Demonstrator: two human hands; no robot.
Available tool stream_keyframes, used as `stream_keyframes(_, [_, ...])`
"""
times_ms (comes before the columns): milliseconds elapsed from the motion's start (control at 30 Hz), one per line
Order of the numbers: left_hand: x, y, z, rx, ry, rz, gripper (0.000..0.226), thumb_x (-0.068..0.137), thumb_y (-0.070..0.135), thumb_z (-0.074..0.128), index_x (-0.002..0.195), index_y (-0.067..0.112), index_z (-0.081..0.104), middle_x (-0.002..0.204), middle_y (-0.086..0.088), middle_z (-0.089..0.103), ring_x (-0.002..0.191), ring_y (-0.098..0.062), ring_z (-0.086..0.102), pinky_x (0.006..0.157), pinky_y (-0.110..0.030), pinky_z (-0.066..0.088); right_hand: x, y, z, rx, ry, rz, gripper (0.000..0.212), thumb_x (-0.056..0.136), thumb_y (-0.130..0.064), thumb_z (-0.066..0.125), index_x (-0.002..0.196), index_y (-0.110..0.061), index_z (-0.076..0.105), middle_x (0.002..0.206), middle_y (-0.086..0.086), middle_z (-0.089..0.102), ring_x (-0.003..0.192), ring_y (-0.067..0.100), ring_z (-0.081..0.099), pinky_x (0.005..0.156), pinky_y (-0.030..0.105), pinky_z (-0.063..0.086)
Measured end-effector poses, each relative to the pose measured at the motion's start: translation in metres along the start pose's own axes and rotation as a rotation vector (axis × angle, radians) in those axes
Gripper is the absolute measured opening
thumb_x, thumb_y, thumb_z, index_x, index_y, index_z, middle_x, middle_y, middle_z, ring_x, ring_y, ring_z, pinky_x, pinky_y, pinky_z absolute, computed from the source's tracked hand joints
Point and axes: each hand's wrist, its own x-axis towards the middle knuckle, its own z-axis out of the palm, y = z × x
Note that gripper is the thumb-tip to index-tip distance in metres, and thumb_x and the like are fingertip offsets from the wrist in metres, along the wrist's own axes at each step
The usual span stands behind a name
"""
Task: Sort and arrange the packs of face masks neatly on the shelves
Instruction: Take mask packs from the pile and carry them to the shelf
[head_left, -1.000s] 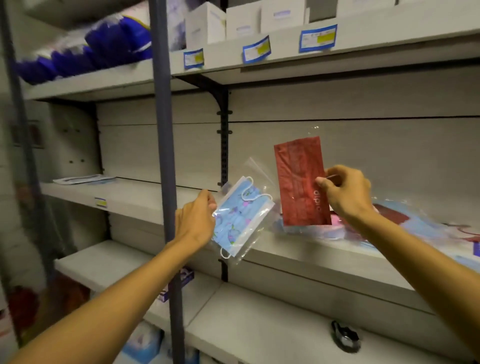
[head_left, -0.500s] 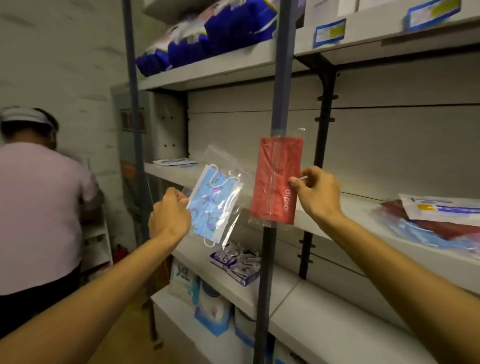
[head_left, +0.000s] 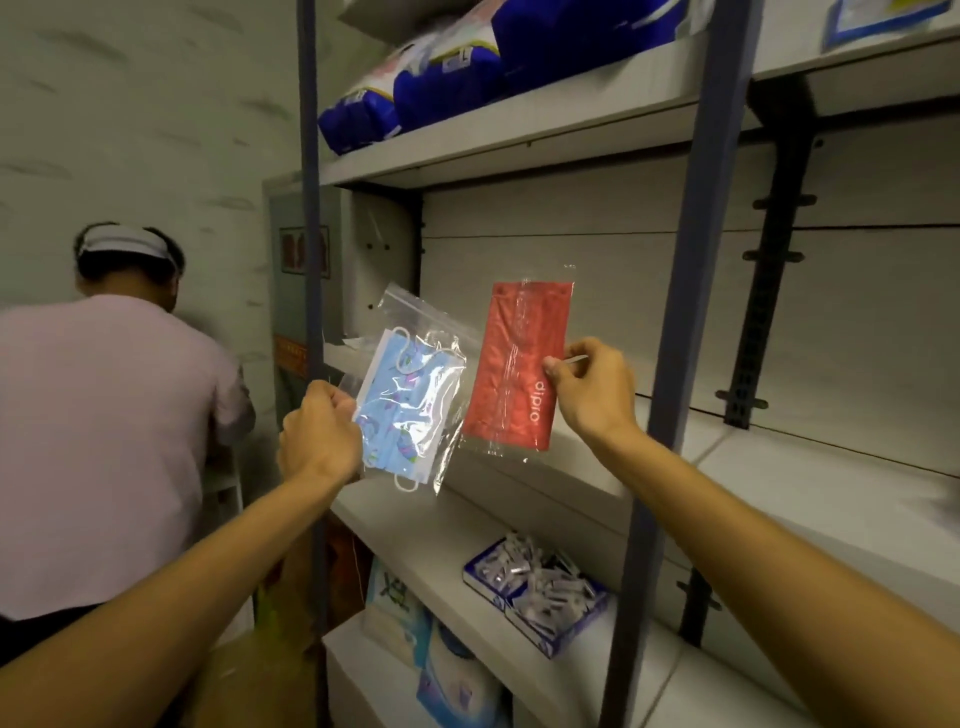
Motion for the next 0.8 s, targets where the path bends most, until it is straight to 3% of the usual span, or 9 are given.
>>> stream_keyframes(233, [0.097, -0.023, 0.022, -0.03, 0.076, -0.006, 0.016, 0.099, 0.021, 0.046, 0.104, 0.006, 0.049, 0.095, -0.007, 0.054, 0.088, -0.024, 0.057, 0.065, -0.032, 0.043, 0.076, 0.017, 0.07, 0.046, 0.039, 0.125, 0.022, 0.094, -0.023, 0.06, 0.075, -0.02, 0.048, 0.074, -0.001, 0.061, 0.074, 0.02, 0.062, 0.069, 0.038, 0.053])
stream_keyframes(367, [0.138, -0.047, 0.037, -0.042, 0.113, -0.038, 0.017, 0.099, 0.023, 0.046, 0.105, 0.008, 0.049, 0.1, -0.012, 0.059, 0.093, -0.028, 0.059, 0.07, -0.037, 0.047, 0.102, 0.034, 0.111, 0.061, 0.052, 0.227, 0.028, 0.089, -0.022, 0.066, 0.068, -0.017, 0.048, 0.075, 0.003, 0.061, 0.073, 0.023, 0.059, 0.07, 0.035, 0.05])
stream_keyframes(467, [0.164, -0.058, 0.048, -0.058, 0.1, -0.043, 0.022, 0.098, 0.023, 0.048, 0.109, 0.005, 0.049, 0.109, -0.016, 0.06, 0.103, -0.032, 0.06, 0.071, -0.035, 0.048, 0.12, 0.046, 0.132, 0.02, 0.051, 0.27, 0.032, 0.088, -0.023, 0.068, 0.065, -0.018, 0.047, 0.066, 0.001, 0.056, 0.063, 0.019, 0.053, 0.061, 0.031, 0.045])
stream_keyframes(567, [0.198, -0.071, 0.061, -0.086, 0.08, -0.053, 0.024, 0.098, 0.024, 0.048, 0.111, 0.004, 0.05, 0.109, -0.014, 0.06, 0.104, -0.03, 0.06, 0.068, -0.03, 0.044, 0.146, 0.056, 0.155, 0.011, 0.069, 0.307, 0.031, 0.087, -0.021, 0.069, 0.065, -0.016, 0.049, 0.066, 0.004, 0.058, 0.064, 0.023, 0.055, 0.069, 0.039, 0.052])
stream_keyframes(667, [0.24, -0.091, 0.076, -0.131, 0.038, -0.023, 0.022, 0.097, 0.027, 0.049, 0.106, 0.006, 0.05, 0.108, -0.015, 0.062, 0.101, -0.031, 0.062, 0.074, -0.04, 0.054, 0.168, 0.065, 0.182, 0.002, 0.102, 0.339, 0.03, 0.087, -0.017, 0.069, 0.065, -0.014, 0.048, 0.068, 0.006, 0.058, 0.066, 0.024, 0.054, 0.071, 0.041, 0.052])
stream_keyframes(800, [0.301, -0.109, 0.091, -0.112, 0.008, -0.001, 0.014, 0.097, 0.025, 0.051, 0.097, 0.011, 0.05, 0.106, -0.015, 0.063, 0.097, -0.034, 0.061, 0.079, -0.044, 0.052, 0.198, 0.075, 0.221, -0.026, 0.139, 0.376, 0.03, 0.087, -0.017, 0.069, 0.066, -0.014, 0.048, 0.069, 0.006, 0.059, 0.071, 0.025, 0.057, 0.074, 0.042, 0.052])
